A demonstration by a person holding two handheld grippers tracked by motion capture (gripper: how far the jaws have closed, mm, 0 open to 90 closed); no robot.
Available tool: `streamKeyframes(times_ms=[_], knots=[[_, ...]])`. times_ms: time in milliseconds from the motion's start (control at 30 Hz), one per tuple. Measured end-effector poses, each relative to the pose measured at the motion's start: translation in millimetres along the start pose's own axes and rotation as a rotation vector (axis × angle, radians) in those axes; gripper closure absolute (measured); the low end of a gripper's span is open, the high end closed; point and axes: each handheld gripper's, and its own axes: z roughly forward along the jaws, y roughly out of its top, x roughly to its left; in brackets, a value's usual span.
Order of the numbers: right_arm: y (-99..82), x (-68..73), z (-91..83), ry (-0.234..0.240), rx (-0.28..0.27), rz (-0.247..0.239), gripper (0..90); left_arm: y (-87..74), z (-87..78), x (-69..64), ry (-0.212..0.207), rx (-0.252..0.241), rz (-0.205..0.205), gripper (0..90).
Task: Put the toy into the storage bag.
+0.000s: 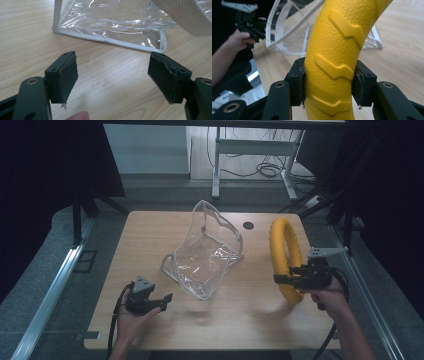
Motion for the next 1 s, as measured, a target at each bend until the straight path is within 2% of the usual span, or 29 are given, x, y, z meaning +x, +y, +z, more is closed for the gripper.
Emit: streamKeyframes(times_ms=[233,567,733,767,867,1000], knots=[[6.5,2.2,-2.6,0.008,-0.067,-0.009,51.7,0.0,0.6,-0.2,0.002,0.003,0.005,23.8],[16.7,9.2,2.3,0.020,-0.121,-0.028,51.6,-0.2,-0.1,0.8,0.005,-0.004,-0.002,23.8],[19.2,12.9,4.1,0.020,-0.154,-0.028,51.6,-0.1,0.0,0.6,0.003,-0.003,-0.001,23.8],[20.4,14.9,4.7,0.020,-0.179,-0.032,51.6,-0.1,-0.1,0.7,0.004,-0.002,0.000,23.8],[21.6,18.0,5.1,0.015,-0.209,-0.035,51.5,-0.1,-0.2,0.7,0.004,-0.002,0.000,23.8],[22.7,21.9,5.1,0.004,-0.232,-0.045,51.5,-0.3,0.3,0.5,0.003,-0.003,0.001,23.8]])
